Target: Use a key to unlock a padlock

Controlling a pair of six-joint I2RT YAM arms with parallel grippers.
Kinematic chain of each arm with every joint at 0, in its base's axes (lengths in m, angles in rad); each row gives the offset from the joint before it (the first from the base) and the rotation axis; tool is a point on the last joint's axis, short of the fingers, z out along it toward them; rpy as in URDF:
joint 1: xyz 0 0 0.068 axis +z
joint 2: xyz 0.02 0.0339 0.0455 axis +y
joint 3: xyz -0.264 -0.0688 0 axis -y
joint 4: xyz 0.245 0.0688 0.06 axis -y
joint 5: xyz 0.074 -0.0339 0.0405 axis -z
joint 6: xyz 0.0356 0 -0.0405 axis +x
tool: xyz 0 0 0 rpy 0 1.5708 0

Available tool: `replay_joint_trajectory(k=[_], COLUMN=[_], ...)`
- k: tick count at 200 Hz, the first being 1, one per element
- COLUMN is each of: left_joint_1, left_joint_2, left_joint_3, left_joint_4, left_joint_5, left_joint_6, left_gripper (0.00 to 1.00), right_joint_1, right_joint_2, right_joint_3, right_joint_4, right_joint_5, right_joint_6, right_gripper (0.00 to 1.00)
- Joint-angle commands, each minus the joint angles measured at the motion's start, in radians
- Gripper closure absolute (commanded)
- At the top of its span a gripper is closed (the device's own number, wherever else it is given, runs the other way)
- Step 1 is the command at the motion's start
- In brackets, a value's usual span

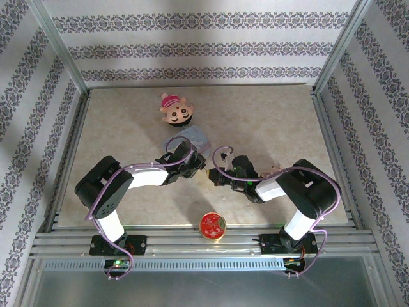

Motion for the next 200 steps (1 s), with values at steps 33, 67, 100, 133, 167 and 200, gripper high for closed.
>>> replay_joint_trajectory(k=[33, 67, 100, 133, 167, 200], left_joint_1=[0.000, 0.000, -0.002, -0.002, -0.002, -0.003], left_joint_2=[0.038, 0.036, 0.035, 0.032, 0.021, 0.016], left_joint_3=[-0.036, -0.027, -0.020, -0.019, -0.026, -0.033], left_joint_4=[-0.043, -0.056, -0.068, -0.076, -0.087, -0.091], left_joint_5=[0.177, 0.189, 0.197, 0.203, 0.206, 0.207], left_joint_6=[-0.069, -0.068, -0.063, -0.057, -0.047, -0.044], left_gripper=[0.98, 0.98, 0.98, 0.99, 1.00, 1.00], right_joint_1=[-0.013, 0.004, 0.031, 0.028, -0.009, -0.035], right_joint_2=[-0.011, -0.012, -0.009, -0.007, -0.035, -0.076], right_joint_3=[0.051, 0.082, 0.120, 0.133, 0.120, 0.109], right_joint_4=[0.071, 0.022, -0.059, -0.070, -0.054, -0.064], right_joint_5=[-0.023, -0.037, -0.018, -0.014, -0.036, -0.048], right_joint_6=[0.037, -0.016, -0.073, -0.070, -0.049, -0.048], right_gripper=[1.00, 1.00, 1.00, 1.00, 1.00, 1.00])
